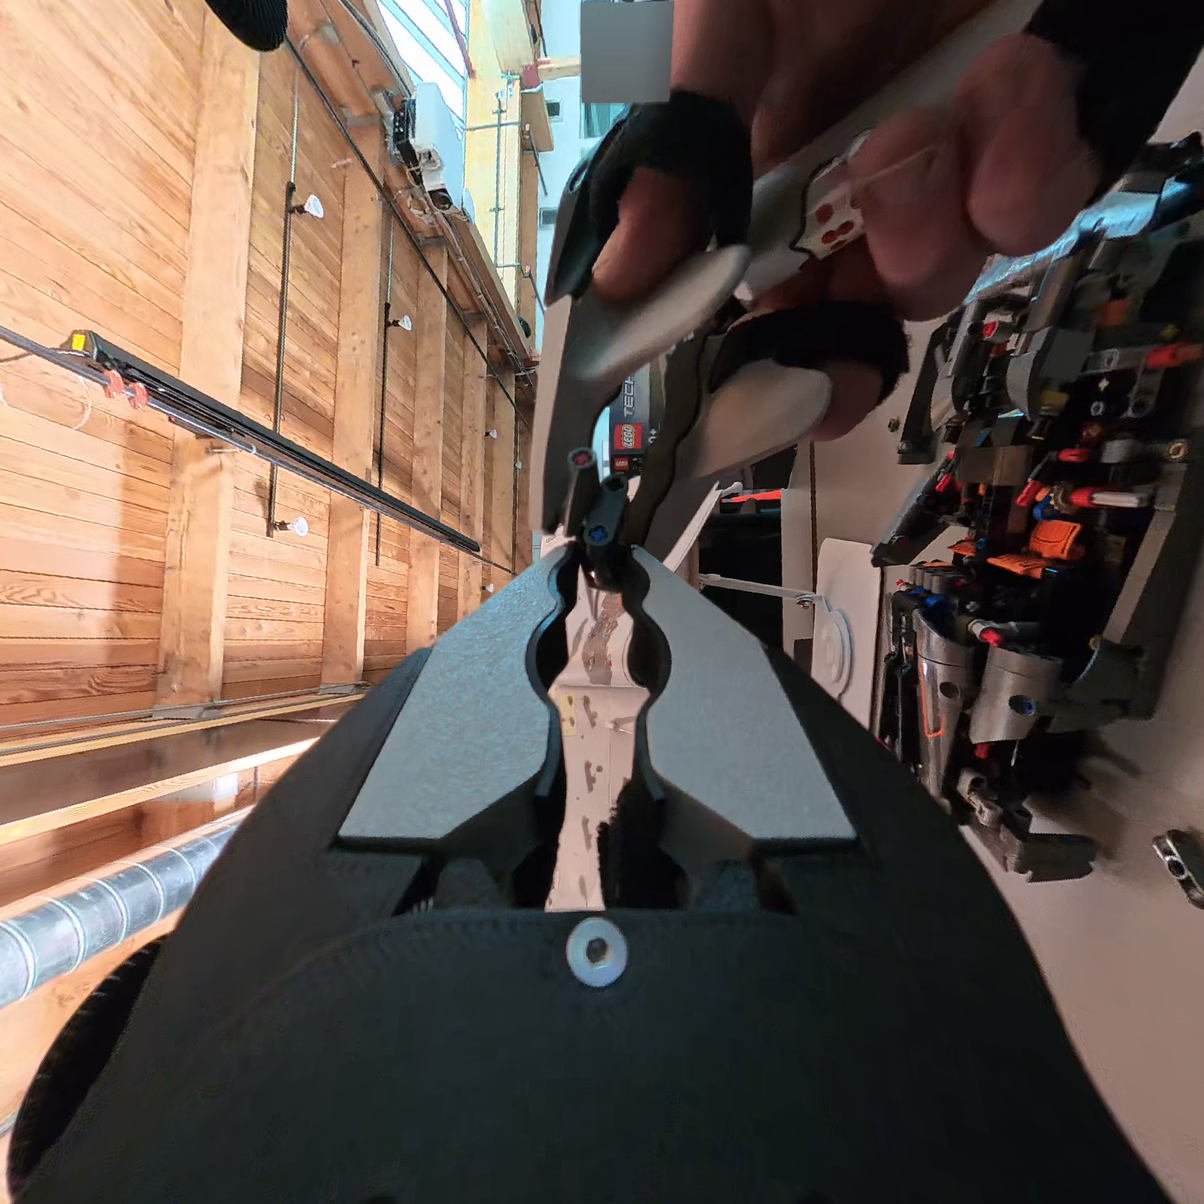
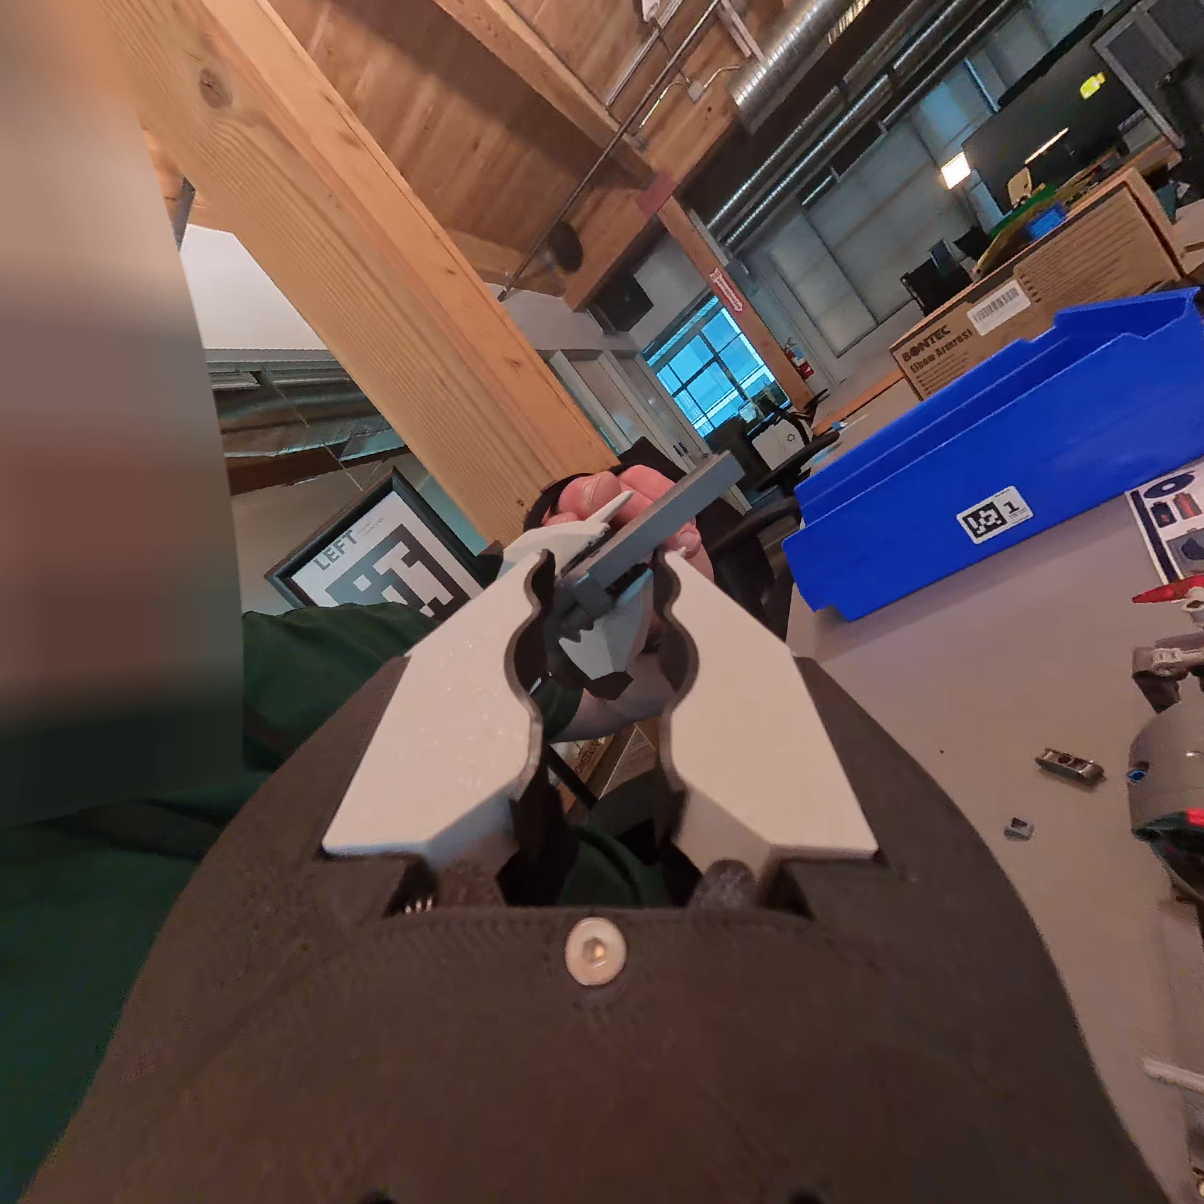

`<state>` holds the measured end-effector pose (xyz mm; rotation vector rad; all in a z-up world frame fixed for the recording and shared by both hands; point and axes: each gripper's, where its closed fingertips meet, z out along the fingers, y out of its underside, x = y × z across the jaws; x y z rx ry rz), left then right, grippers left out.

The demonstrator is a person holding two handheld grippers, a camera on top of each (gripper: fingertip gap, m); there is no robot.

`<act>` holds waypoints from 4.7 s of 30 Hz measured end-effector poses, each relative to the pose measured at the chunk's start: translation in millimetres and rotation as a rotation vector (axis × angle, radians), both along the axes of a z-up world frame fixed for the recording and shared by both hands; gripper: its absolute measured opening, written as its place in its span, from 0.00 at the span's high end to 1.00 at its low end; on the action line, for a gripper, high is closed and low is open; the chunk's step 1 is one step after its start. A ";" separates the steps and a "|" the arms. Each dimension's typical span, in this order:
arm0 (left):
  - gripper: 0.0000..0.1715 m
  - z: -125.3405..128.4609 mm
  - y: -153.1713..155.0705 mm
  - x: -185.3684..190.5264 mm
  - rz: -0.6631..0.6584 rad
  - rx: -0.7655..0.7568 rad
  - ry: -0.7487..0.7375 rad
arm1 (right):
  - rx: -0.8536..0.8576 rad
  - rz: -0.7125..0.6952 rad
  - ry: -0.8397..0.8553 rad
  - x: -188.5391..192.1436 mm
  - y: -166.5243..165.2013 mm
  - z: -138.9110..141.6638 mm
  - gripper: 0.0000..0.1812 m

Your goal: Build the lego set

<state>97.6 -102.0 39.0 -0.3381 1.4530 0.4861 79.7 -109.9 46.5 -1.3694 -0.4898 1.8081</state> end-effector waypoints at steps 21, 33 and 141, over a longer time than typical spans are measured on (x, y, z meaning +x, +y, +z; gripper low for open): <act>0.82 -39.2 27.6 -48.3 0.069 -0.713 -0.163 | 0.238 -0.007 -0.525 18.1 9.5 -39.5 0.96; 0.79 -82.7 11.9 -14.5 -0.040 -1.337 -0.224 | 0.212 -0.113 -0.932 78.5 -2.9 -95.0 0.96; 0.93 23.8 85.3 -80.1 -0.813 -1.868 -0.985 | 0.287 -0.084 -0.445 -66.8 80.4 -17.6 0.92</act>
